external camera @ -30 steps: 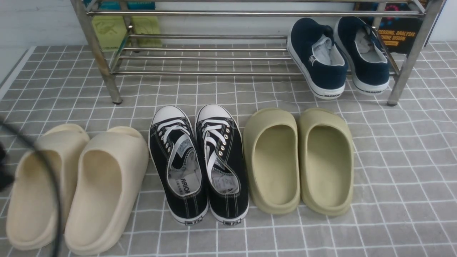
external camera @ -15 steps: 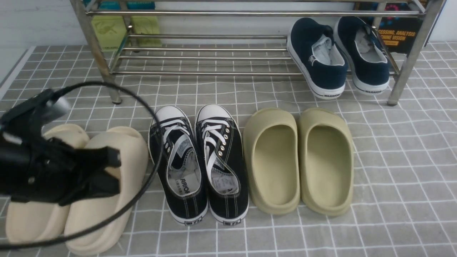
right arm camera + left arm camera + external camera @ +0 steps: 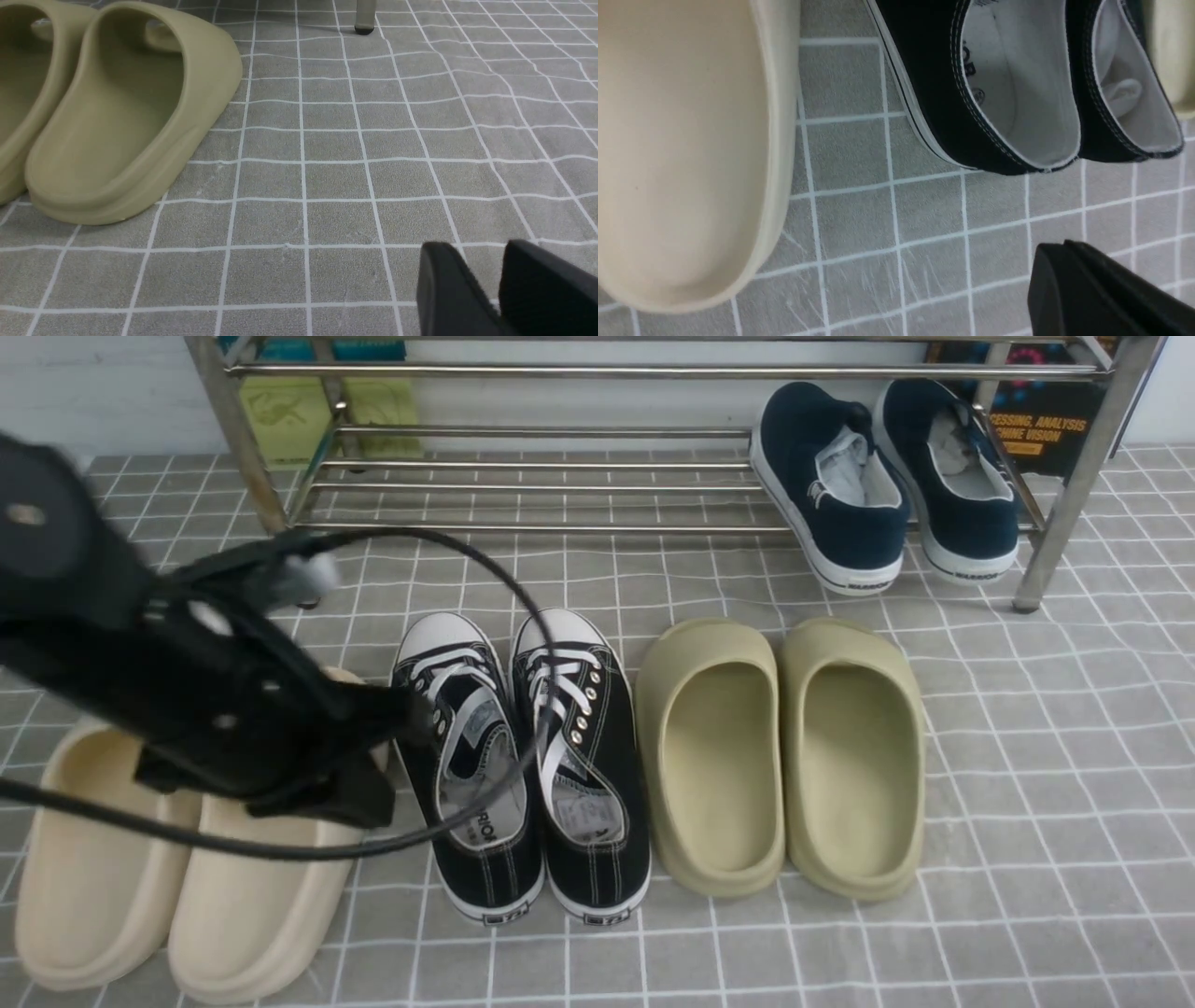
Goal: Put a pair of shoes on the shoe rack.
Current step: Use the left arm to grab the shoe closest to it
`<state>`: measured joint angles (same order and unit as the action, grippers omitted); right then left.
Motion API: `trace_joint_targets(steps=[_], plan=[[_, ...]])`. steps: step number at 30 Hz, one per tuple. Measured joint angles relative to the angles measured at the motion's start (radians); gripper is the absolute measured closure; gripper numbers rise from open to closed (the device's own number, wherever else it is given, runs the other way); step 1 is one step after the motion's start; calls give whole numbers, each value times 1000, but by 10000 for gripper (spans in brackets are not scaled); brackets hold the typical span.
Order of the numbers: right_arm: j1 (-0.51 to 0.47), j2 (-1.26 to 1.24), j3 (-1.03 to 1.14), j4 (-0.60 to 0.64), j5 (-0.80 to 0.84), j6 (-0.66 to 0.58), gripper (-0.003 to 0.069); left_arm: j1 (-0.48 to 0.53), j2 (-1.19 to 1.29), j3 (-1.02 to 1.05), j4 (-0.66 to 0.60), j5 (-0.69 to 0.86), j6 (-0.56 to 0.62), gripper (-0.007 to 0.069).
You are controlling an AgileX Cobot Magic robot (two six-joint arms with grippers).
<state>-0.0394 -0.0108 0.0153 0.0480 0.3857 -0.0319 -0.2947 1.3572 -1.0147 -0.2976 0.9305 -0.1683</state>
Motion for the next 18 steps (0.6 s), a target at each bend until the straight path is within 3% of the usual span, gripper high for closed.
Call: trace_joint_targets(steps=[1, 5, 7, 11, 14, 16, 18], plan=[[0, 0, 0, 0, 0, 0, 439, -54, 34, -17, 100, -46, -95, 638], [0, 0, 0, 0, 0, 0, 433, -126, 96, -28, 247, -157, -280, 619], [0, 0, 0, 0, 0, 0, 429, -147, 141, -29, 292, -218, -351, 536], [0, 0, 0, 0, 0, 0, 423, -151, 209, -30, 315, -284, -393, 331], [0, 0, 0, 0, 0, 0, 422, -151, 257, -30, 325, -305, -411, 234], [0, 0, 0, 0, 0, 0, 422, -151, 291, -30, 337, -309, -433, 210], [0, 0, 0, 0, 0, 0, 422, -151, 328, -30, 361, -310, -462, 232]])
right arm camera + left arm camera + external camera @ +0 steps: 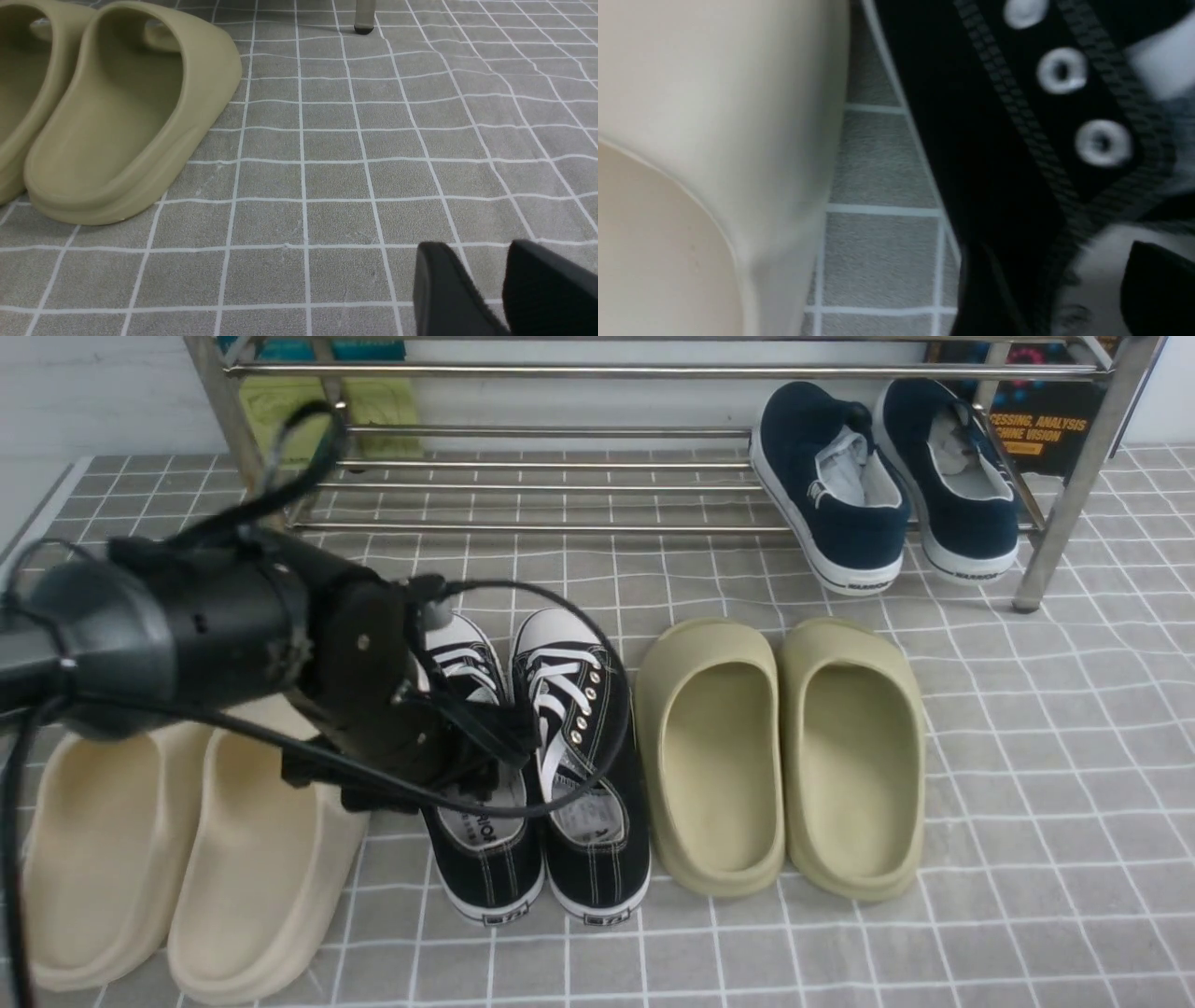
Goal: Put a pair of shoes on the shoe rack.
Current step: Use the left arm to grab the shoe closest to it, then use the left arm to put a shoe into the shoe rack
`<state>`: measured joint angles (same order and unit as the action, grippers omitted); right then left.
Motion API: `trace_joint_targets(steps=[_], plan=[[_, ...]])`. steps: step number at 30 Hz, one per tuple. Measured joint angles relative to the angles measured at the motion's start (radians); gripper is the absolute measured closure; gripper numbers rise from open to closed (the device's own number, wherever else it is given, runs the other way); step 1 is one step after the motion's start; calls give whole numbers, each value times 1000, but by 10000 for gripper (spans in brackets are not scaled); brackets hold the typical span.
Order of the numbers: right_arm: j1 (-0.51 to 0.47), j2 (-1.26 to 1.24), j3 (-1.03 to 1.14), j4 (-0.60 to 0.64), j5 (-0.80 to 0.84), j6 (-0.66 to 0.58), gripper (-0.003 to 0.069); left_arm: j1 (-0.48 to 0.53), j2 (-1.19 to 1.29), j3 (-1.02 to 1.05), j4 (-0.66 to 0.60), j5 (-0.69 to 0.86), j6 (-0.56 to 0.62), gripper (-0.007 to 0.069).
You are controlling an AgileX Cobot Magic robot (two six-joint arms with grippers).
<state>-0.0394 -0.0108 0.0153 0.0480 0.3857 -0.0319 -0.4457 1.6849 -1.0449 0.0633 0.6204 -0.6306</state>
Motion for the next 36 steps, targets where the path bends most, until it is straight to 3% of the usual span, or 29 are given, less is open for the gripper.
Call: trace_joint_targets(steps=[2, 4, 6, 8, 16, 19, 26, 36], plan=[[0, 0, 0, 0, 0, 0, 422, 0, 33, -1, 35, -1, -37, 314], [0, 0, 0, 0, 0, 0, 422, 0, 51, -1, 81, -1, -80, 479], [0, 0, 0, 0, 0, 0, 422, 0, 46, -1, 105, 11, -102, 596], [0, 0, 0, 0, 0, 0, 422, 0, 25, -1, 128, 21, -113, 638], [0, 0, 0, 0, 0, 0, 419, 46, -152, -58, 172, 100, -76, 638], [0, 0, 0, 0, 0, 0, 419, 112, -134, -161, 151, 129, 21, 638], [0, 0, 0, 0, 0, 0, 419, 232, 107, -537, 2, 269, 234, 638], [0, 0, 0, 0, 0, 0, 419, 251, 426, -988, -10, 322, 291, 638]])
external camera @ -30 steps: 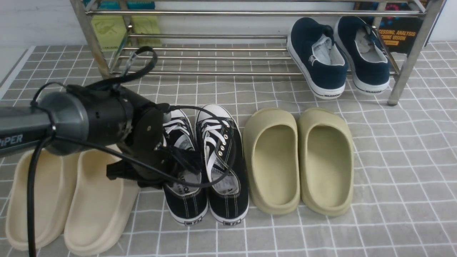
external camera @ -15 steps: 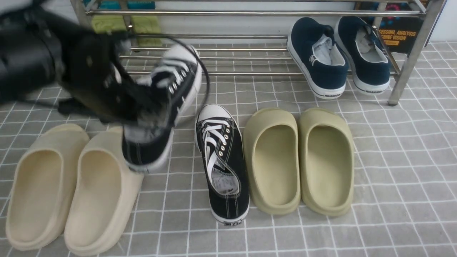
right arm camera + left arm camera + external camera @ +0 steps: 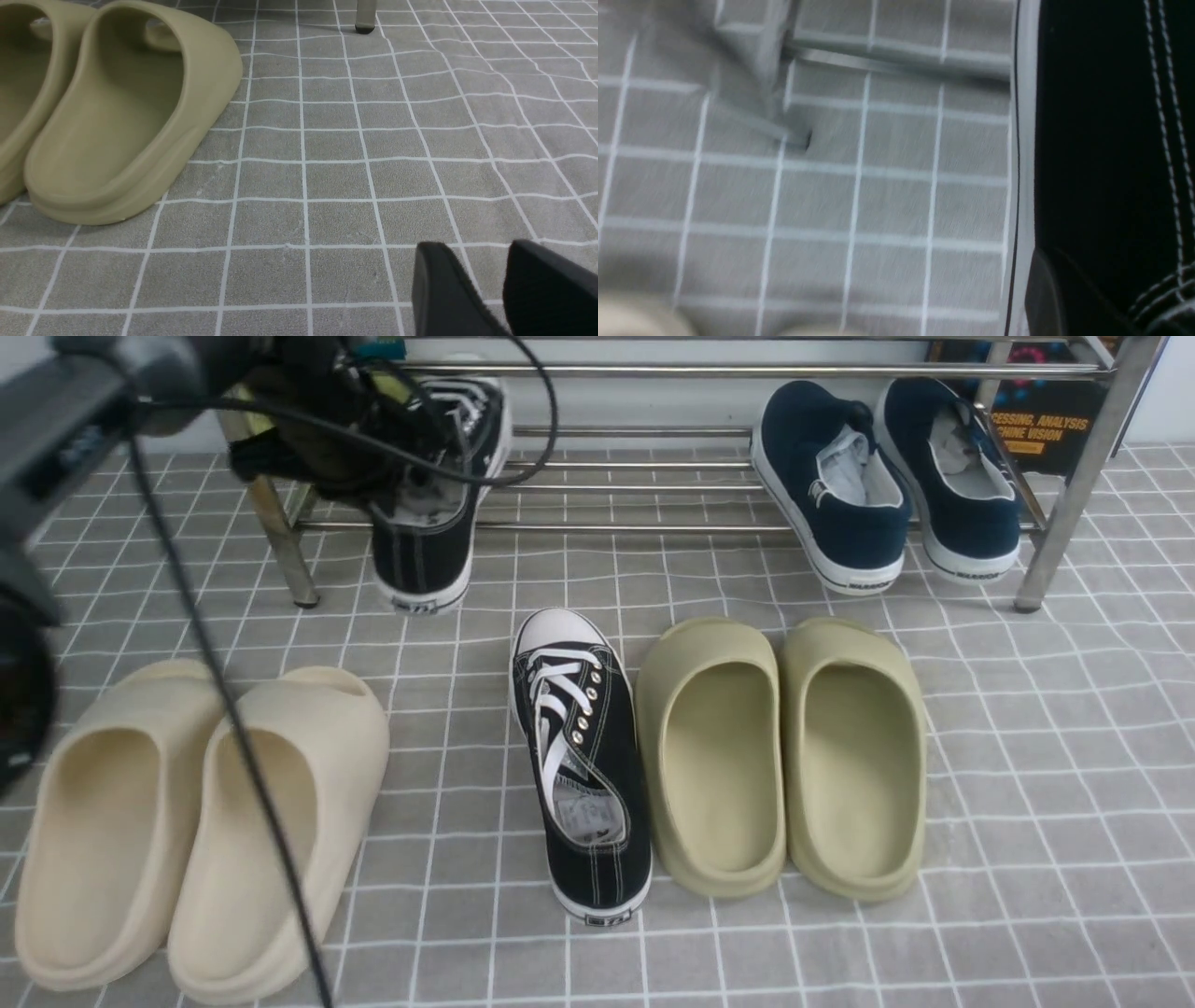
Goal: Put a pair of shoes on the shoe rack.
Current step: Use the left arm to put a shoe into the shoe rack
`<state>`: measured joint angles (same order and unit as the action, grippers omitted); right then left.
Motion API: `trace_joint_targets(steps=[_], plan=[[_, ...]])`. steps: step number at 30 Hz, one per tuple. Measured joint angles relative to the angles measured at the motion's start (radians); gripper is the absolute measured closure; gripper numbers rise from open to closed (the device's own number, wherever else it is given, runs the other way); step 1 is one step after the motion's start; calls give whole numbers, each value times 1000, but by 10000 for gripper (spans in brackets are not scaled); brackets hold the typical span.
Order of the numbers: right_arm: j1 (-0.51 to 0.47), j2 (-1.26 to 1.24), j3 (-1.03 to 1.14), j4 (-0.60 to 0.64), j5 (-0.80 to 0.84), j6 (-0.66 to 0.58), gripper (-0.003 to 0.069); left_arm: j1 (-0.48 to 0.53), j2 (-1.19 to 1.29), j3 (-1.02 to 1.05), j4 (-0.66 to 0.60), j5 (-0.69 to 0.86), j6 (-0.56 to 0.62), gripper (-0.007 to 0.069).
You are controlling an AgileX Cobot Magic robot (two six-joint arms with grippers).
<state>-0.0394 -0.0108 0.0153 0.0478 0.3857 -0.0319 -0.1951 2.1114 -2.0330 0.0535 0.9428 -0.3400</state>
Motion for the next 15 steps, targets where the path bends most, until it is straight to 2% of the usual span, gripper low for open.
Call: trace_joint_targets(steps=[4, 10, 13, 15], plan=[[0, 0, 0, 0, 0, 0, 419, 0, 103, -127, 11, 2, 0, 638], [0, 0, 0, 0, 0, 0, 419, 0, 154, -158, 26, -65, 0, 631], [0, 0, 0, 0, 0, 0, 419, 0, 162, -160, 33, -114, 1, 573], [0, 0, 0, 0, 0, 0, 419, 0, 162, -163, 46, -137, 1, 508]])
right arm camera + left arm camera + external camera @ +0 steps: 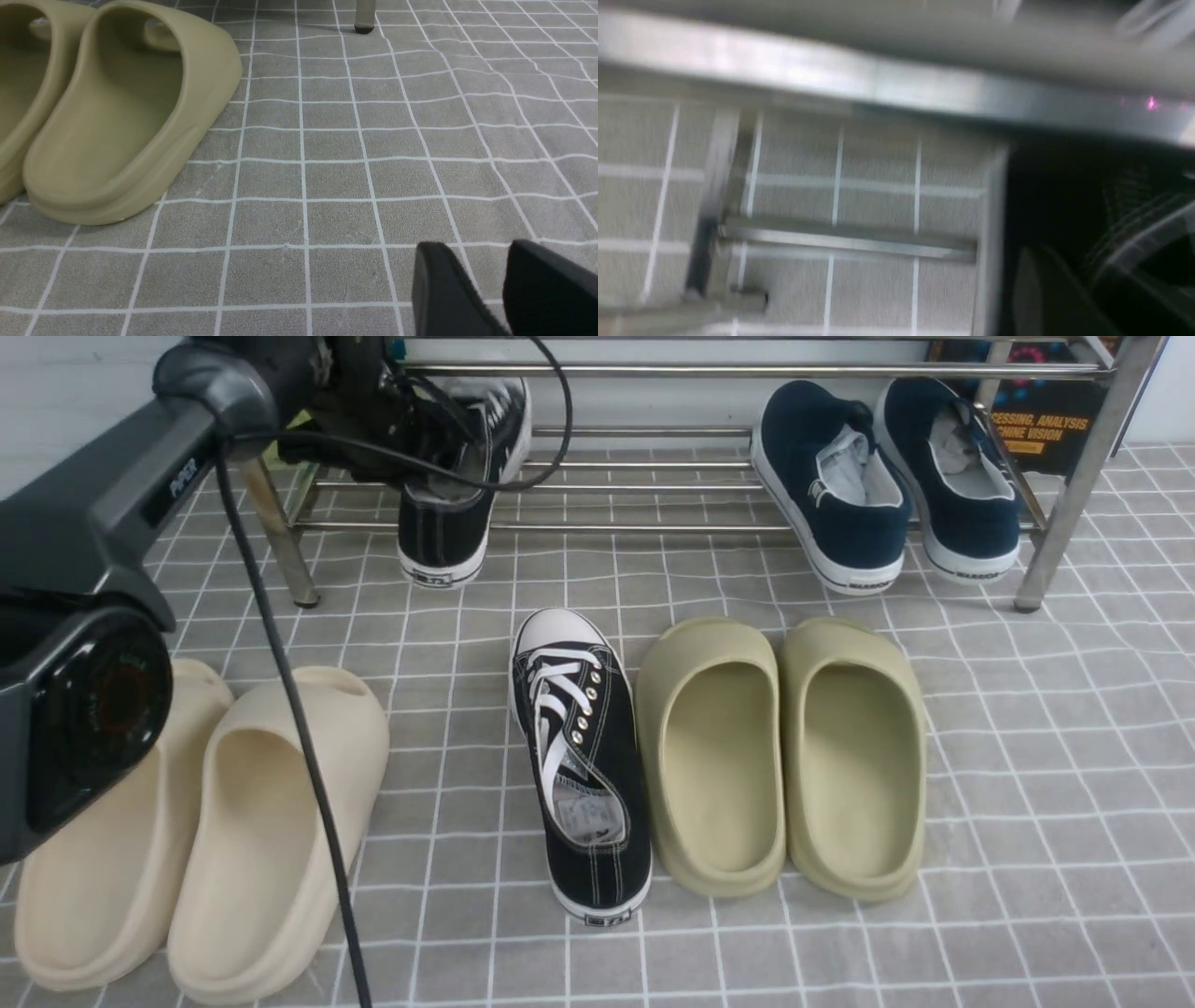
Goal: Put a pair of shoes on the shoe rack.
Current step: Use the left arm to put a shoe into the shoe rack, then use the left arm to grab the shoe closest to it
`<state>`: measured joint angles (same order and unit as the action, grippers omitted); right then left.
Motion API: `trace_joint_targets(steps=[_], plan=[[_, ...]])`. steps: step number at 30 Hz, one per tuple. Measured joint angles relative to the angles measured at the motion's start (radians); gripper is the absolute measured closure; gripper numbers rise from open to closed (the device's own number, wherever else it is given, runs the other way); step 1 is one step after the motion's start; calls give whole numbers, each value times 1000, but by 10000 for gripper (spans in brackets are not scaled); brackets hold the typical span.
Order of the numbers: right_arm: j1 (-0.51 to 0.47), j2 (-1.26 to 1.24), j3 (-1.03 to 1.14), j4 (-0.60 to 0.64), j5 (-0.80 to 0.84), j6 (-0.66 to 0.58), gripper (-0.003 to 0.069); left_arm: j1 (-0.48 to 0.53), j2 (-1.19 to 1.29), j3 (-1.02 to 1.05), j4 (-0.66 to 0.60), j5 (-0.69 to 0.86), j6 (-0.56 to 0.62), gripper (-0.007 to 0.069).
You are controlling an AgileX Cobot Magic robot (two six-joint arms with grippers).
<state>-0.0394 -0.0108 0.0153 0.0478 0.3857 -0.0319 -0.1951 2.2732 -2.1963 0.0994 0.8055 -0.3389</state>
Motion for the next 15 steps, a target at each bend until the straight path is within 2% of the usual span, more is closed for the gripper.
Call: trace_joint_targets(steps=[2, 4, 5, 8, 9, 13, 15], plan=[[0, 0, 0, 0, 0, 0, 419, 0, -3, -5, 26, -15, 0, 403], [0, 0, 0, 0, 0, 0, 419, 0, -4, -7, 29, -7, 0, 367], [0, 0, 0, 0, 0, 0, 419, 0, -17, -14, 28, 52, 0, 310], [0, 0, 0, 0, 0, 0, 419, 0, -43, -26, 12, 136, 0, 282], [0, 0, 0, 0, 0, 0, 419, 0, -78, -36, 0, 226, 1, 272], [0, 0, 0, 0, 0, 0, 419, 0, -185, -50, -10, 393, 51, 265], [0, 0, 0, 0, 0, 0, 419, 0, -237, -50, -16, 426, 72, 265]])
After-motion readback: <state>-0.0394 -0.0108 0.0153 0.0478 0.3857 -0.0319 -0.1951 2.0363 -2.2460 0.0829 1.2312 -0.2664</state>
